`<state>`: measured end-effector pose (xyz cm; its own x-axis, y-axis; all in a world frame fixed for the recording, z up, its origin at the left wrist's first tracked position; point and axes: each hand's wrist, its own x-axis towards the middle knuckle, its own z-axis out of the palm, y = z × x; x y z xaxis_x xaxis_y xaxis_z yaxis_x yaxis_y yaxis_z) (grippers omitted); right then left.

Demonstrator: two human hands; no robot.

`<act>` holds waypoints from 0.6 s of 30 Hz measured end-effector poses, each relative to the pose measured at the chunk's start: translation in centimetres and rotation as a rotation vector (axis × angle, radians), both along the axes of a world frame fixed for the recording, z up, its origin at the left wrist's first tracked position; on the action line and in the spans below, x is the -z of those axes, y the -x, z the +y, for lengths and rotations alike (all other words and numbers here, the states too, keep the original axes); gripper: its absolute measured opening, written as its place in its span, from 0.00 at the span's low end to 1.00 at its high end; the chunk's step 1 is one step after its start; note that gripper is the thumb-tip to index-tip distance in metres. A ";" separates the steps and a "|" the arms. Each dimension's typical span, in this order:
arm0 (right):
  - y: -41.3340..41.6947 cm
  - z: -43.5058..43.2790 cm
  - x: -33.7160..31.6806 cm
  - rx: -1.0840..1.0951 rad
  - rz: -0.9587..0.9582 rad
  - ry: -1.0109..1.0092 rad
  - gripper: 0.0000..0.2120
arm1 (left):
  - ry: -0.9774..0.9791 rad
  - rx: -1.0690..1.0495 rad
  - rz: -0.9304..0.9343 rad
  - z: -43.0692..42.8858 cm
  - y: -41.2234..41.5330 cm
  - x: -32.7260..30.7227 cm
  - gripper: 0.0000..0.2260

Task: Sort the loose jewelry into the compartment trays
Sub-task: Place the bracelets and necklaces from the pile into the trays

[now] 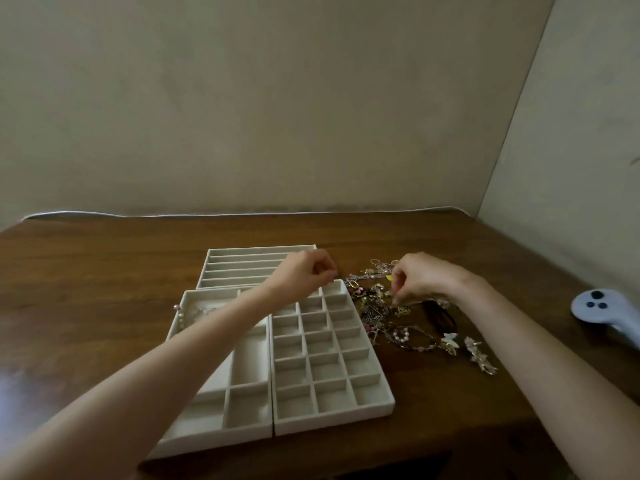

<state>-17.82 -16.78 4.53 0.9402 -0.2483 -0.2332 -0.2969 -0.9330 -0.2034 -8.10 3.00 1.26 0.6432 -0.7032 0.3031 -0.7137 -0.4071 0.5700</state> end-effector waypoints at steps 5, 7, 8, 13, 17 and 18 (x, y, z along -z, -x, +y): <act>1.5 -0.6 0.0 0.005 0.208 0.182 0.09 | -0.004 0.019 0.027 -0.5 0.4 -0.1 0.04; 1.6 -0.7 0.4 0.009 0.262 0.260 0.14 | -0.004 0.040 0.056 -0.7 0.7 0.0 0.04; 1.6 -0.7 0.7 0.011 0.275 0.274 0.15 | -0.005 0.048 0.063 -0.9 0.8 0.1 0.05; 1.1 -0.5 1.3 -0.019 0.253 0.143 0.09 | -0.014 0.078 0.067 -1.8 1.6 0.1 0.06; 1.2 -0.8 1.3 -0.046 0.175 -0.030 0.05 | -0.022 0.116 0.123 -2.7 2.5 -0.2 0.06; 1.2 -1.0 1.1 -0.058 0.122 -0.111 0.03 | -0.019 0.120 0.157 -3.0 2.7 -0.2 0.07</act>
<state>-19.01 -17.76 3.42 0.9152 -0.1606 -0.3697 -0.2719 -0.9231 -0.2721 -10.80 0.03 1.46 0.5923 -0.7825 0.1919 -0.6608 -0.3356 0.6714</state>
